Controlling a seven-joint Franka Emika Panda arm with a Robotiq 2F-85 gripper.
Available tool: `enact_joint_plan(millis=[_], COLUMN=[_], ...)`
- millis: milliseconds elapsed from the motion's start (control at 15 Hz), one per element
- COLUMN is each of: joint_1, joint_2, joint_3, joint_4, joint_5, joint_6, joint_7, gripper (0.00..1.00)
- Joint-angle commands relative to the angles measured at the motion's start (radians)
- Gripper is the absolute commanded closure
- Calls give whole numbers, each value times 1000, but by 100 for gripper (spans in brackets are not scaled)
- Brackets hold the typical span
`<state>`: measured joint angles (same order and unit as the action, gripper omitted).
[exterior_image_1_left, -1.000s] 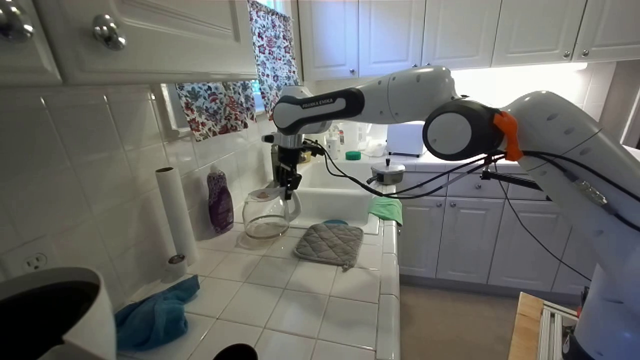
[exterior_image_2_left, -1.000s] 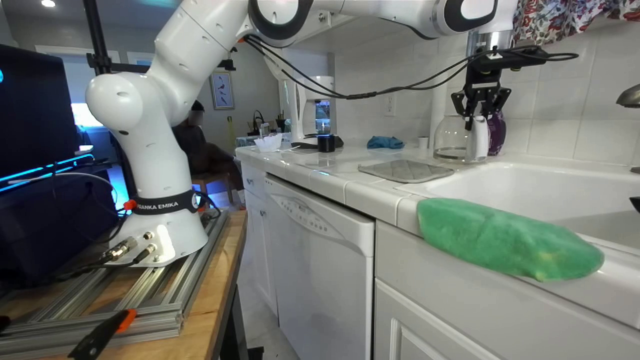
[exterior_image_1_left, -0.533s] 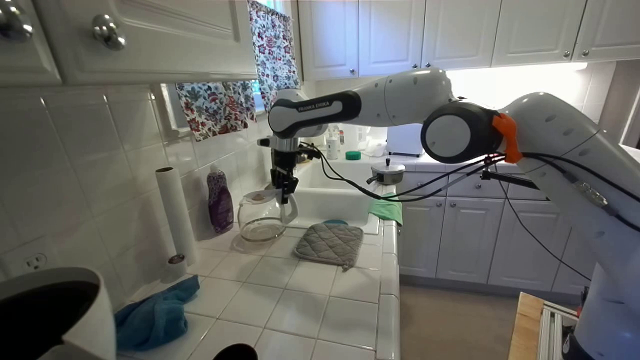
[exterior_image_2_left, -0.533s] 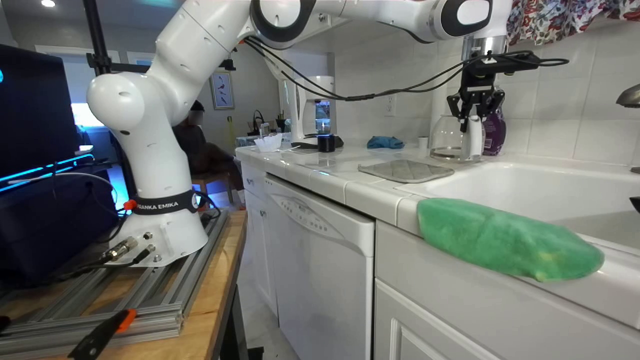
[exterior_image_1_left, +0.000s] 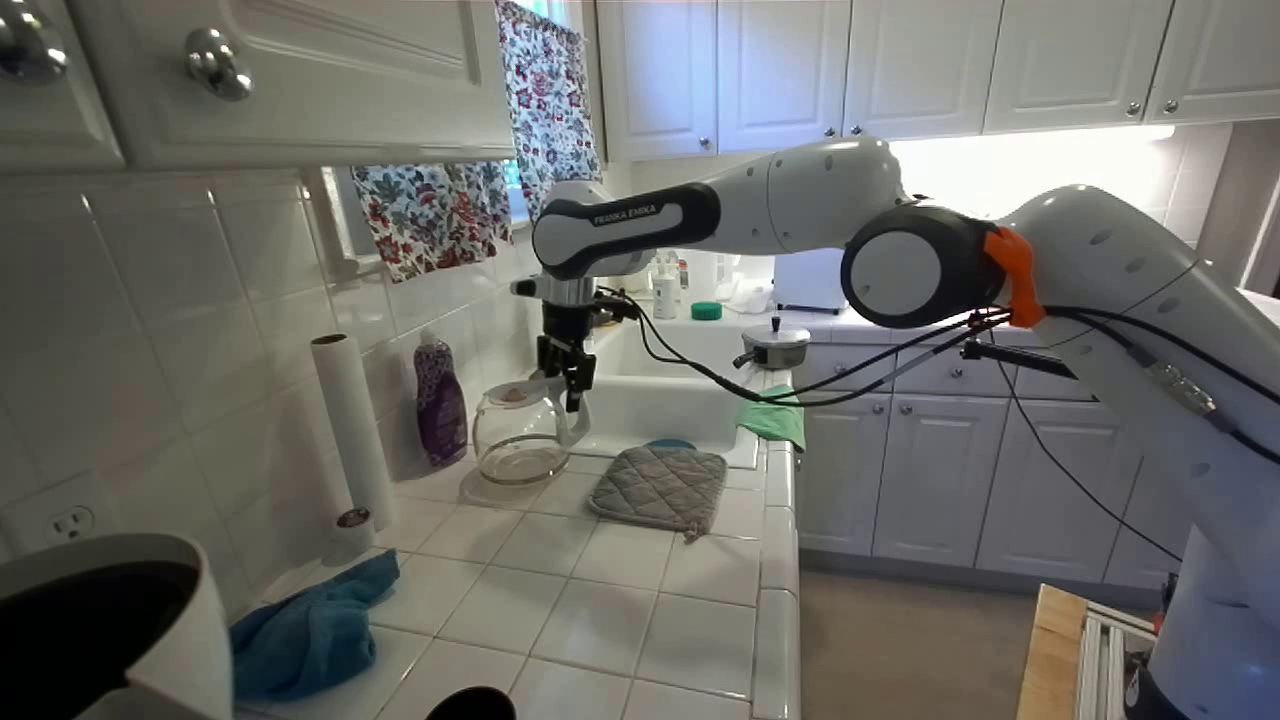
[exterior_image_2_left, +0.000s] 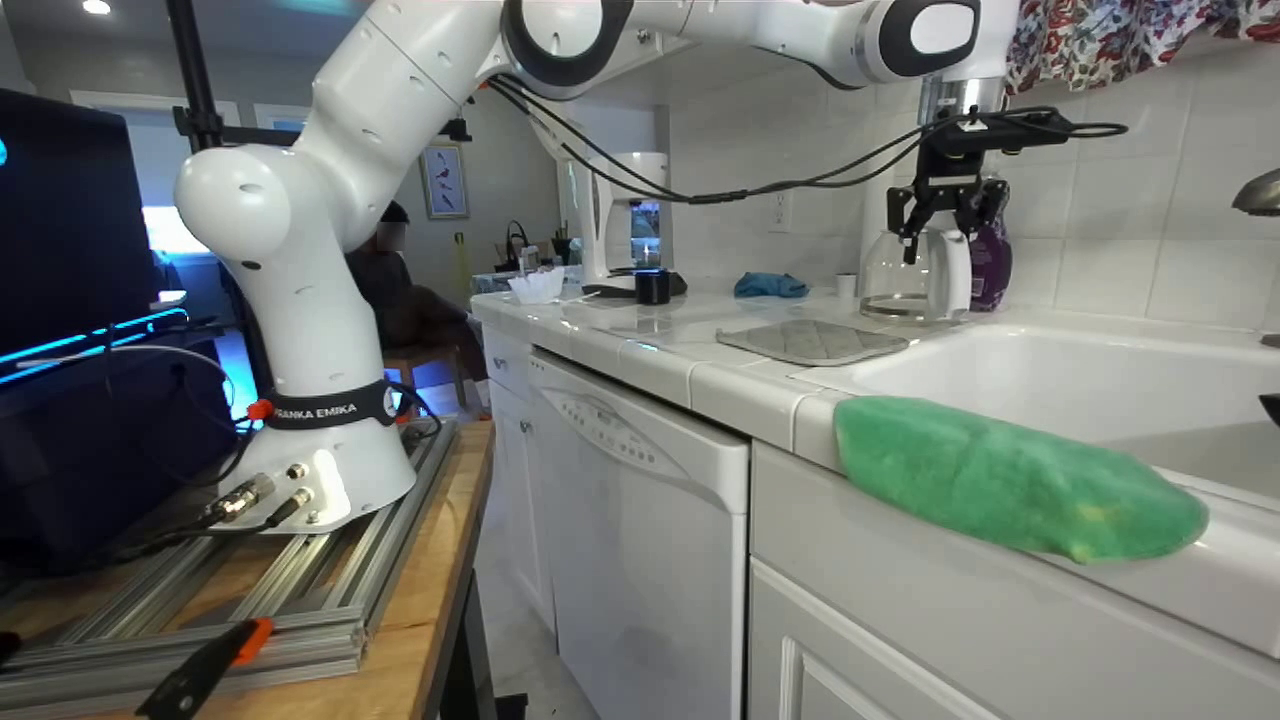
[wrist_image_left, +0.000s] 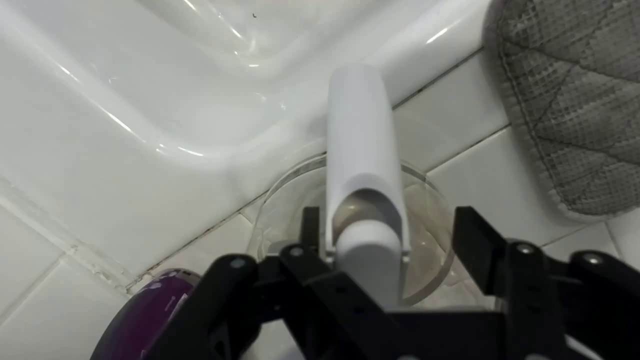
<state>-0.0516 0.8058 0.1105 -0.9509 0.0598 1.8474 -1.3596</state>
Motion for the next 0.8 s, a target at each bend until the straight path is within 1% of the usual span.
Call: enact_joint_plan(millis=[0,200,333,533,733], joint_1=[3,-2,-19,-65,-125], joint_2=[7,1,-15,-49,-54], joint_3=[4,-2,1,7,39], joint_4=[28,30,22,-9,-26], joint_5=[5,4,19,46,117], joint_6=[-25,-18,-19,16,34], joint_7=[9,19,20,8,-23], gripper=[1,0,0,0,0])
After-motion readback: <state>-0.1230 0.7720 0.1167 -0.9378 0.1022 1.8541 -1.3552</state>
